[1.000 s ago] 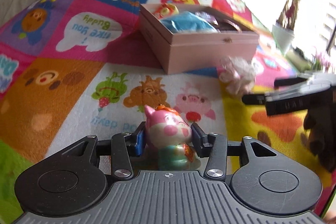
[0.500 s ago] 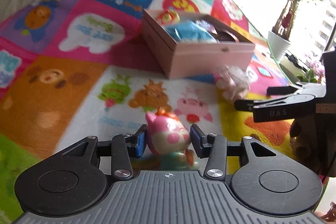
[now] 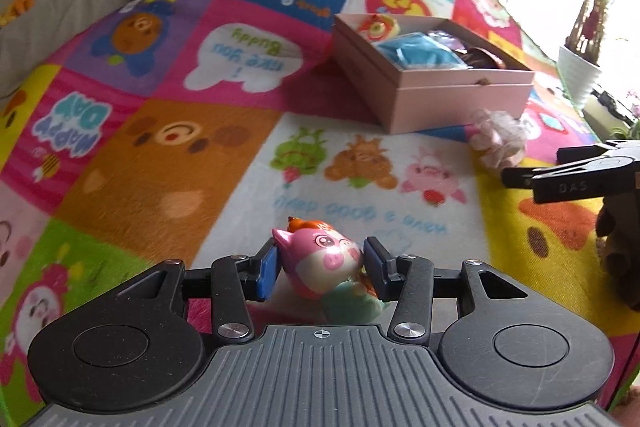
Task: Organize objects
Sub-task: 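Lift the pig figurine with the left gripper while the right grasps the white lace cloth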
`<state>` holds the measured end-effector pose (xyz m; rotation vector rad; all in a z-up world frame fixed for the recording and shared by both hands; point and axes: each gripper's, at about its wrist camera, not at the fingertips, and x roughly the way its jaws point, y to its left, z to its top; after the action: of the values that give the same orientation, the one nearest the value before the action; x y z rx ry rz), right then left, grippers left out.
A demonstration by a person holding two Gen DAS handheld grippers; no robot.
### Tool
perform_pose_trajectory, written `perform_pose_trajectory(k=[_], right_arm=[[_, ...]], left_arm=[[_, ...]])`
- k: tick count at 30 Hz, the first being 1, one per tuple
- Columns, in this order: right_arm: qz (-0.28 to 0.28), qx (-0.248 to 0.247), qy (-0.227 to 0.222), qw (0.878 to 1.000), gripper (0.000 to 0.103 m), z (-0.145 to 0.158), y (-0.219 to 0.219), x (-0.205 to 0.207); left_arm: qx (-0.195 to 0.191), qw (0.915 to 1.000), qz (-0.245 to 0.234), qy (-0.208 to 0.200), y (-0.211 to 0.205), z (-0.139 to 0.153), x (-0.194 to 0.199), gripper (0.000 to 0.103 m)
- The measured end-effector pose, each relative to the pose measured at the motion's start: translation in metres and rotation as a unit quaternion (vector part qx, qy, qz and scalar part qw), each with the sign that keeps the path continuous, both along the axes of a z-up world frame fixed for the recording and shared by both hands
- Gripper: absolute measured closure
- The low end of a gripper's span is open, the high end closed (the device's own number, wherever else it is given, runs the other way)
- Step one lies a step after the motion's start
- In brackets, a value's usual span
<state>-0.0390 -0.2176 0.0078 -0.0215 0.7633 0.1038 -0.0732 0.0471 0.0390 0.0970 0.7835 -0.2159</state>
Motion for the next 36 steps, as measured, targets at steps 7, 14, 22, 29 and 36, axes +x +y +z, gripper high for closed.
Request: perform_pose_trajectory(k=[7, 14, 22, 29, 36], right_arm=[[0.0, 0.0, 0.0, 1.0, 0.0, 0.0, 0.0, 0.0], [0.0, 0.0, 0.0, 1.0, 0.0, 0.0, 0.001, -0.001], [0.0, 0.0, 0.0, 1.0, 0.0, 0.0, 0.001, -0.001], [0.0, 0.0, 0.0, 1.0, 0.0, 0.0, 0.001, -0.001], [0.004, 0.0, -0.002, 1.0, 0.0, 0.001, 0.002, -0.003]], left_arm=[[-0.017, 0.9998, 0.008, 0.008, 0.011, -0.008, 0.001, 0.053], [-0.064, 0.997, -0.041, 0.017, -0.024, -0.013, 0.017, 0.052], [-0.062, 0.9956, -0.068, 0.015, -0.049, -0.012, 0.019, 0.053], [-0.064, 0.9932, -0.097, 0.012, -0.034, -0.003, 0.004, 0.053], [-0.048, 0.9942, -0.095, 0.011, -0.024, -0.004, -0.008, 0.057]])
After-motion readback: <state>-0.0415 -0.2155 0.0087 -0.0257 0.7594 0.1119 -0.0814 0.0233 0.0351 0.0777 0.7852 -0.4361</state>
